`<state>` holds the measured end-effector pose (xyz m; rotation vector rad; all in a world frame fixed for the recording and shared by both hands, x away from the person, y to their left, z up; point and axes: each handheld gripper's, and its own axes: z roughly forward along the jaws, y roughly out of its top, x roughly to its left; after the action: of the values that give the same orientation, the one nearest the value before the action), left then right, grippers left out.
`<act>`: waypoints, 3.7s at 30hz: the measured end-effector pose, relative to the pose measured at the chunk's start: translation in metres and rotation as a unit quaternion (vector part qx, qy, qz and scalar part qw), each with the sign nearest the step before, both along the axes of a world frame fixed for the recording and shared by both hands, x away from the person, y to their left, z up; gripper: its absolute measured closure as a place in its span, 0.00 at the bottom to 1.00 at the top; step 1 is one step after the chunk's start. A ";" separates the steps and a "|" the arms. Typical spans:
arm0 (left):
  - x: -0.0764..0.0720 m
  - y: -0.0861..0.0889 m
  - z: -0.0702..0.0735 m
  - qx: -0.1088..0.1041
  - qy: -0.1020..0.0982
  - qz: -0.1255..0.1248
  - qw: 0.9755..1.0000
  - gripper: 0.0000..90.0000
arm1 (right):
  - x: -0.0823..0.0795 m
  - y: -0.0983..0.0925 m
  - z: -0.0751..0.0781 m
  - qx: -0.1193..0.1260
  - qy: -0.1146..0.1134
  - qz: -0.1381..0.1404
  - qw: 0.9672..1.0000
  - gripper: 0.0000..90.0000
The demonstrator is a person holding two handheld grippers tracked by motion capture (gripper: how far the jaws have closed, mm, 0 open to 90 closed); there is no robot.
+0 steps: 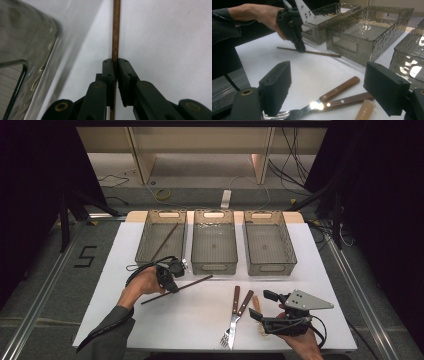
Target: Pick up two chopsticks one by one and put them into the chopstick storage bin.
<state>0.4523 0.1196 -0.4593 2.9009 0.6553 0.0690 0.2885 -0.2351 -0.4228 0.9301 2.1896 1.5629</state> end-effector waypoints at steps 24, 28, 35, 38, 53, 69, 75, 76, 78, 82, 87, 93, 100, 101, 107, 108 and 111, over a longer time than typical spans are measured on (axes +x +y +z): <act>-0.009 0.003 0.030 -0.044 -0.012 0.007 0.999 0.94 | 0.000 -0.001 0.001 0.000 -0.002 0.000 1.000 0.25; -0.013 0.004 0.045 -0.053 -0.022 0.008 0.998 0.94 | -0.001 -0.001 0.001 0.000 -0.001 0.000 1.000 0.25; -0.013 0.010 0.060 -0.079 -0.040 0.026 0.996 0.94 | -0.001 -0.001 0.001 0.000 -0.003 0.001 1.000 0.25; -0.012 0.015 0.065 -0.095 -0.049 0.038 0.994 0.94 | -0.001 -0.001 0.001 -0.001 -0.002 0.001 1.000 0.25; -0.005 0.049 0.084 -0.161 -0.096 0.117 0.975 0.94 | -0.001 -0.001 0.001 -0.001 -0.002 0.000 1.000 0.25; 0.005 0.076 0.086 -0.215 -0.120 0.201 0.948 0.94 | 0.000 0.000 0.000 -0.002 0.000 -0.001 1.000 0.25; 0.007 0.080 0.089 -0.225 -0.130 0.222 0.940 0.94 | 0.000 -0.001 0.000 -0.001 0.001 -0.001 1.000 0.25; 0.007 0.081 0.089 -0.227 -0.134 0.225 0.938 0.94 | 0.000 -0.001 0.000 -0.001 0.001 -0.002 1.000 0.25; 0.008 0.082 0.091 -0.230 -0.137 0.228 0.936 0.94 | 0.000 -0.001 0.000 0.000 0.000 -0.002 1.000 0.25; 0.011 0.081 0.093 -0.236 -0.143 0.234 0.932 0.94 | 0.001 -0.001 0.000 0.000 0.002 -0.002 1.000 0.25; 0.014 0.073 0.100 -0.238 -0.158 0.233 0.930 0.94 | 0.001 -0.001 -0.001 0.001 0.003 -0.002 1.000 0.25; 0.028 0.063 0.113 -0.237 -0.164 0.229 0.930 0.94 | 0.001 -0.001 -0.001 0.001 0.004 0.000 1.000 0.25; 0.047 0.066 0.127 -0.230 -0.179 0.243 0.925 0.94 | 0.000 -0.001 -0.001 0.002 0.003 0.001 1.000 0.25; 0.049 0.067 0.127 -0.230 -0.180 0.246 0.924 0.94 | 0.000 -0.001 -0.001 0.002 0.003 0.001 1.000 0.25; 0.065 0.078 0.123 -0.232 -0.177 0.268 0.918 0.94 | 0.000 -0.001 -0.001 0.002 0.004 0.002 1.000 0.25; 0.067 0.080 0.122 -0.232 -0.176 0.271 0.917 0.94 | 0.000 -0.001 -0.001 0.003 0.005 0.002 1.000 0.25; 0.071 0.083 0.121 -0.232 -0.182 0.274 0.915 0.94 | 0.001 0.000 -0.001 0.002 0.005 0.004 1.000 0.25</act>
<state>0.5232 0.2022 -0.3386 2.1019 1.1937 0.4431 0.2894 -0.2355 -0.4238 0.9344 2.1995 1.5704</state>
